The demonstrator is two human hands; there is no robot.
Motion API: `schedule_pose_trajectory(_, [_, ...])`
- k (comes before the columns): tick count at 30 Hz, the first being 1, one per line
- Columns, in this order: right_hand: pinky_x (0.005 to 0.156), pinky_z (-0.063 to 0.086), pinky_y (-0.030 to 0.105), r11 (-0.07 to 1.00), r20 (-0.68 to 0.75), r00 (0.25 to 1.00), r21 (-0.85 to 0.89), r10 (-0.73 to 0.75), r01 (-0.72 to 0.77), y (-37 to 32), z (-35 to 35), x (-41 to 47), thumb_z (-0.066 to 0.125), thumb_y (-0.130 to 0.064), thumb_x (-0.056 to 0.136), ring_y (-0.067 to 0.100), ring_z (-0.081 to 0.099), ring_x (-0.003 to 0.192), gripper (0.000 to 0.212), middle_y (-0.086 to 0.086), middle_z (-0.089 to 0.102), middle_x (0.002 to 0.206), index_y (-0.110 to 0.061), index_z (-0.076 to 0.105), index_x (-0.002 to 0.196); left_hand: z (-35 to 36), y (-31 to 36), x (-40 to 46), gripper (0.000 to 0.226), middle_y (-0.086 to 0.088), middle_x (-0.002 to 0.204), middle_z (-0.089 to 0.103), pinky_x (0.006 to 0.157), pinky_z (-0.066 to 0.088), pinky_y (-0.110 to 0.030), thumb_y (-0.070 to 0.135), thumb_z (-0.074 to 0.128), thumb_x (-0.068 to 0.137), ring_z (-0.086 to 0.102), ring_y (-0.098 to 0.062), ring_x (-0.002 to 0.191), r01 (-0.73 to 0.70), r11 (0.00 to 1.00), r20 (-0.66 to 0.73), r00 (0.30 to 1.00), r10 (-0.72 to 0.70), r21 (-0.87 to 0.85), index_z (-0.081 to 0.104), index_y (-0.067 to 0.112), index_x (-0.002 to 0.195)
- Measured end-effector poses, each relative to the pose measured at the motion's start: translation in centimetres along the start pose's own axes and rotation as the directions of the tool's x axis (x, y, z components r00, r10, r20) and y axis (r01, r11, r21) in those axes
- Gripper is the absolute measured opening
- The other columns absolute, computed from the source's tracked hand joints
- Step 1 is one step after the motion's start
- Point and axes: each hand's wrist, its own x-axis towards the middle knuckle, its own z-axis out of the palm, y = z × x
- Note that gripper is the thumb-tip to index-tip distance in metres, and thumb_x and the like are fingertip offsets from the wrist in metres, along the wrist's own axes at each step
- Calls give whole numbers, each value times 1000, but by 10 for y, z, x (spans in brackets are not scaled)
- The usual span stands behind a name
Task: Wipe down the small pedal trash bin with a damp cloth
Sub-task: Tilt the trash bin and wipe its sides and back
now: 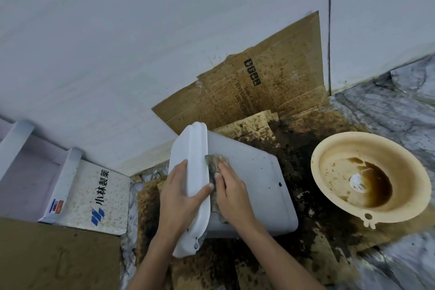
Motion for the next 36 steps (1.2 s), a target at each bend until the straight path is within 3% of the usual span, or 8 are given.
schedule_pose_trajectory(4, [119,12,19,988,66,993,-107,-103,109,28,1,-40,26,-41,105,-4,10,148,51,-20,15,161,-29,23,155,4,-4,6,101,11,158,23,120,30,-52,70,61,77,26,-22,147,32,999,75,997,-32,-7,23,31,162])
schedule_pose_trajectory(11, [119,-3,24,941,53,958,-212,281,-264,83,-28,1,22,-40,106,8,-2,151,58,-4,-1,165,-17,7,156,12,-13,10,91,11,172,2,128,9,-49,51,61,96,5,-12,158,-7,1000,117,993,10,-24,4,31,163])
schedule_pose_trajectory(15, [121,-3,30,976,119,989,-207,92,-66,47,-5,14,18,-45,105,4,-10,150,57,-12,-6,163,-24,6,157,14,-14,11,89,12,172,2,127,12,-52,42,61,99,7,-12,158,-8,998,135,991,16,-58,0,31,163])
schedule_pose_trajectory(19, [121,8,31,983,151,984,-137,-100,120,48,2,-44,20,-47,105,1,2,150,49,-20,4,163,-40,14,154,12,-21,10,88,14,172,2,127,17,-50,41,62,99,9,-11,158,30,996,135,991,-18,-88,2,32,164])
schedule_pose_trajectory(23, [123,13,35,970,38,995,-229,92,-81,103,-28,-58,26,-39,106,2,7,150,49,-17,10,163,-30,22,154,11,-23,9,88,15,172,3,128,17,-49,39,61,100,9,-10,158,13,997,133,991,-3,-77,2,32,164])
schedule_pose_trajectory(27, [122,-1,27,933,44,956,-235,291,-274,105,-37,-5,24,-39,106,6,0,150,55,-5,4,165,-18,13,156,14,-22,9,89,13,172,3,127,17,-48,41,60,99,11,-12,158,-7,999,127,992,12,-44,1,32,164])
schedule_pose_trajectory(33, [120,-5,20,961,161,983,-248,-85,124,68,-10,-28,21,-44,106,-2,-3,149,50,-21,3,163,-38,11,155,12,-30,10,87,16,171,6,127,20,-49,38,62,99,13,-11,157,32,997,126,992,-23,-69,4,33,164])
schedule_pose_trajectory(36, [122,1,24,967,120,991,-240,-62,90,93,-21,-55,21,-42,106,-1,4,149,48,-22,6,163,-42,11,153,10,-33,9,87,18,171,8,125,23,-49,39,62,99,18,-13,156,55,995,134,990,-44,-85,4,37,164])
